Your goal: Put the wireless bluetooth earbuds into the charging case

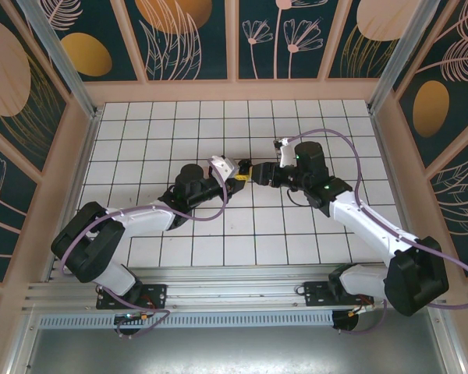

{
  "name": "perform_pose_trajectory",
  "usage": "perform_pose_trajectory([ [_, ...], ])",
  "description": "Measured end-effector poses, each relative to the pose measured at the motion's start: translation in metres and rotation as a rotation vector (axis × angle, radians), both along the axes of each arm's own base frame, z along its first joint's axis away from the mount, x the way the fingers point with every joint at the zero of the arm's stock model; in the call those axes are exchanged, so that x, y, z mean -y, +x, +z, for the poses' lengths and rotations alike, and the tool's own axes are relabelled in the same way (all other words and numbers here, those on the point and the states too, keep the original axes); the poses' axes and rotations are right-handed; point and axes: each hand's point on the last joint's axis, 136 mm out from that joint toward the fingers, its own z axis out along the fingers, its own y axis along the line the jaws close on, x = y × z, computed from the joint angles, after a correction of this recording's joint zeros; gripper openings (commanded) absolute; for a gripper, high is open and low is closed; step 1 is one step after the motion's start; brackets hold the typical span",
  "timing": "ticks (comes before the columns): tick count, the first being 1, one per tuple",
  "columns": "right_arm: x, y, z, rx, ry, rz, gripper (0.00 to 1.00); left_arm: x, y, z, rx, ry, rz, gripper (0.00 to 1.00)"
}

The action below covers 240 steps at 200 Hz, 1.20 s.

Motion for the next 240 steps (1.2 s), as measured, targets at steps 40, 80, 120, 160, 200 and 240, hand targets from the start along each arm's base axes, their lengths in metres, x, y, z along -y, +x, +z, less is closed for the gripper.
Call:
perform_pose_trajectory([
  [40, 0.001, 0.001, -0.001, -0.003, -0.005, -0.007, 0.56, 0.0, 0.0, -0.001, -0.004, 0.003, 0.001, 0.09],
  [80, 0.001, 0.001, -0.001, -0.002, -0.005, -0.008, 0.58, 0.0, 0.0, -0.001, -0.003, 0.003, 0.0, 0.09],
  [120, -0.001, 0.0, 0.004, 0.012, 0.012, 0.005, 0.62, -0.001, -0.001, 0.002, 0.002, -0.002, 0.0, 0.09],
  [160, 0.002, -0.008, 0.032, 0.101, 0.07, 0.018, 0.64, -0.001, -0.001, 0.004, 0.005, -0.004, 0.0, 0.09],
  [200, 0.005, -0.012, 0.035, 0.115, 0.077, 0.02, 0.63, -0.001, -0.001, 0.004, 0.005, -0.004, 0.0, 0.09],
  [240, 0.001, -0.012, 0.017, 0.077, 0.045, 0.052, 0.62, -0.001, -0.001, 0.004, 0.005, -0.005, 0.0, 0.09],
])
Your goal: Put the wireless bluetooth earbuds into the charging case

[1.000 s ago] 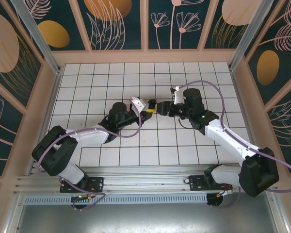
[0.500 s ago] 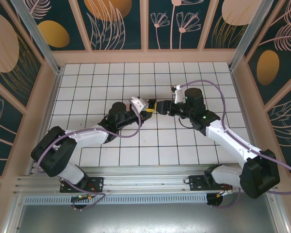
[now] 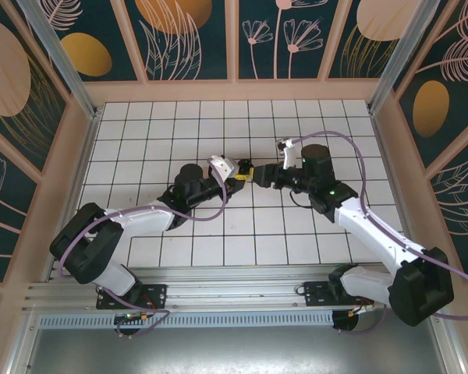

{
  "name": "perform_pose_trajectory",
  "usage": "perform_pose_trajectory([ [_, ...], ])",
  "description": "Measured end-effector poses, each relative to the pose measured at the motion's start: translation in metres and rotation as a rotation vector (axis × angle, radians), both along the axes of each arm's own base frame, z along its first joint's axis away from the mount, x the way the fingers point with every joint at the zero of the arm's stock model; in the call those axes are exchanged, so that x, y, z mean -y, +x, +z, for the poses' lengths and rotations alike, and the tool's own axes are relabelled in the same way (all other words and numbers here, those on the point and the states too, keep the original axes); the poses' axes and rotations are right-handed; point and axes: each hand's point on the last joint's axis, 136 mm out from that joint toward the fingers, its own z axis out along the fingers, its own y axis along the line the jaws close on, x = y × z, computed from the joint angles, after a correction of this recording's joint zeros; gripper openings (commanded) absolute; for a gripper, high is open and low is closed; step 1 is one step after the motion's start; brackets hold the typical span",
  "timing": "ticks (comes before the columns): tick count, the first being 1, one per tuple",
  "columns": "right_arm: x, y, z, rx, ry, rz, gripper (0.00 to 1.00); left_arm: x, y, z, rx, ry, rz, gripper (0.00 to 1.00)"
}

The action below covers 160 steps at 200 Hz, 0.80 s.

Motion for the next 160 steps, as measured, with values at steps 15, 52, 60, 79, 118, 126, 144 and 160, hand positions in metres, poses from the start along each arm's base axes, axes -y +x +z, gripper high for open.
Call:
perform_pose_trajectory([
  [15, -0.001, 0.0, -0.009, -0.023, -0.017, 0.008, 0.61, 0.0, 0.0, 0.0, 0.0, 0.0, 0.0, 0.09],
  [52, -0.002, -0.002, -0.02, -0.049, -0.043, 0.02, 0.61, 0.0, 0.0, 0.0, 0.0, 0.0, 0.0, 0.09],
  [60, -0.001, -0.001, -0.021, -0.051, -0.046, 0.018, 0.6, 0.0, 0.0, 0.0, 0.0, 0.0, 0.0, 0.09],
  [79, 0.0, 0.0, -0.022, -0.05, -0.051, 0.009, 0.6, 0.0, 0.0, 0.0, 0.0, 0.0, 0.0, 0.09],
  [118, 0.001, 0.004, -0.027, -0.059, -0.062, -0.01, 0.59, 0.0, -0.001, 0.002, 0.003, -0.003, -0.002, 0.09],
  [126, 0.001, 0.005, -0.028, -0.062, -0.066, -0.016, 0.59, 0.0, -0.001, 0.003, 0.004, -0.004, -0.003, 0.09],
  [144, 0.002, 0.006, -0.03, -0.067, -0.07, -0.025, 0.59, 0.0, -0.001, 0.005, 0.008, -0.008, -0.003, 0.09],
  [160, 0.003, 0.008, -0.03, -0.068, -0.069, -0.033, 0.59, -0.001, -0.002, 0.007, 0.012, -0.011, -0.003, 0.09],
])
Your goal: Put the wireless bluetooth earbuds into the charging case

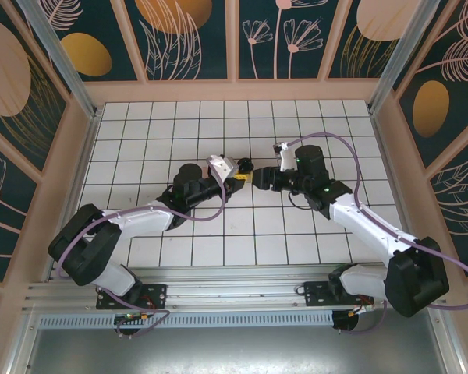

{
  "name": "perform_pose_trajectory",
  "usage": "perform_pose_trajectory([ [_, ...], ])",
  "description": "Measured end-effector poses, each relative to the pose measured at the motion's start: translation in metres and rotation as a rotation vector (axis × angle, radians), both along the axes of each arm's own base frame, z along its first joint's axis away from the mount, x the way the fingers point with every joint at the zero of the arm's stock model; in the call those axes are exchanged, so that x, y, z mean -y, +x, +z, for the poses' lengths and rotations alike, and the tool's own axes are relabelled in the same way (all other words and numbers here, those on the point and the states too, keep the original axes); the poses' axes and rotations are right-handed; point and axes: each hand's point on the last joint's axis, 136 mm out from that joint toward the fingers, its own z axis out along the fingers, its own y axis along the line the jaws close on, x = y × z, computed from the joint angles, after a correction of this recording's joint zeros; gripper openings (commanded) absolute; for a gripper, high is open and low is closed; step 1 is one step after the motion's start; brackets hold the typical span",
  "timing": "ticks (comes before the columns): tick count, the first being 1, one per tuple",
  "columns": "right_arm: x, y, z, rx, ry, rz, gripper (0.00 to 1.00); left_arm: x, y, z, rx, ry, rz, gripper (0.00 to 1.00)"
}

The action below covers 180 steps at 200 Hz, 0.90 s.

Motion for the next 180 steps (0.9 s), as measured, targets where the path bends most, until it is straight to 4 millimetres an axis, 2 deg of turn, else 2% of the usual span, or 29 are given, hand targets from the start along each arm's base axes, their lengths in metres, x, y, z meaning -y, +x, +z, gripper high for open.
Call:
perform_pose_trajectory([
  [78, 0.01, 0.012, 0.011, 0.012, 0.047, -0.05, 0.59, 0.0, 0.0, 0.001, 0.002, -0.002, 0.001, 0.09],
  [122, 0.018, 0.006, 0.021, 0.034, 0.064, -0.052, 0.59, 0.0, 0.0, 0.001, 0.002, -0.002, 0.001, 0.09],
  [156, 0.012, -0.007, 0.038, 0.074, 0.111, 0.021, 0.6, 0.0, 0.0, 0.001, 0.002, -0.002, 0.001, 0.09],
  [180, 0.007, -0.012, 0.043, 0.089, 0.133, 0.067, 0.62, 0.0, 0.0, 0.001, 0.002, -0.002, 0.001, 0.09],
])
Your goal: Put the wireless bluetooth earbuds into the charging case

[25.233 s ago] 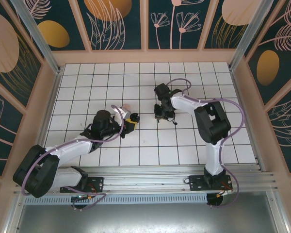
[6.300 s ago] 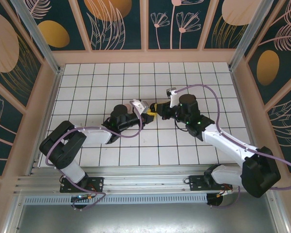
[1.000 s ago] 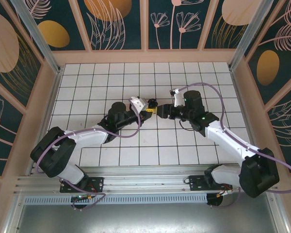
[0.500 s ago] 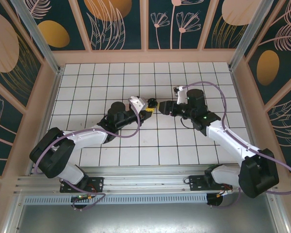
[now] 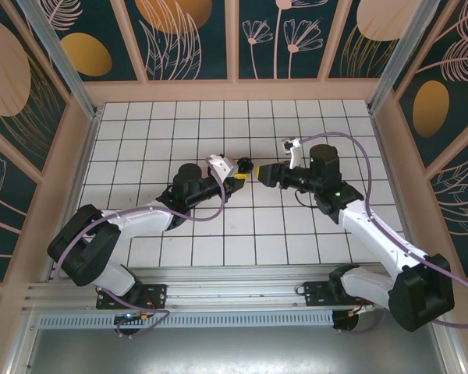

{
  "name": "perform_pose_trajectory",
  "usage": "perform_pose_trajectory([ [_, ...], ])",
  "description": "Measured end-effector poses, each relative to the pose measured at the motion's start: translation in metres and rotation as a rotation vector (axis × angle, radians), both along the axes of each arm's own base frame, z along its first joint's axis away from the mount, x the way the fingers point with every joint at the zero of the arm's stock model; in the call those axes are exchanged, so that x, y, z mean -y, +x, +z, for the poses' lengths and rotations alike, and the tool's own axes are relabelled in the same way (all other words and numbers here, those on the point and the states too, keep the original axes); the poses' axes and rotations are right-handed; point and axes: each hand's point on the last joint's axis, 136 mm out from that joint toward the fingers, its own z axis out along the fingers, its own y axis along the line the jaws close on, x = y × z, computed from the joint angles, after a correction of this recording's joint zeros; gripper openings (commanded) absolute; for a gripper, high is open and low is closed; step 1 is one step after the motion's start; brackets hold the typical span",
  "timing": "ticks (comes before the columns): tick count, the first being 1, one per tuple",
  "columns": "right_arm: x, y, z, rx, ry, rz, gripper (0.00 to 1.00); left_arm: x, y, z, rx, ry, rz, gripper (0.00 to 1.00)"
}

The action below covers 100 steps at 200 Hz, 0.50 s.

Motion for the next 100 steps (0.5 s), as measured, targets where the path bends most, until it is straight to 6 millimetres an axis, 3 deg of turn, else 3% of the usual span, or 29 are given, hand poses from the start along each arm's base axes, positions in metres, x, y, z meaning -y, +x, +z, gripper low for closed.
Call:
perform_pose_trajectory([
  [100, -0.017, -0.005, -0.022, -0.043, -0.037, 0.07, 0.63, 0.0, 0.0, 0.0, 0.0, 0.0, 0.0, 0.09],
])
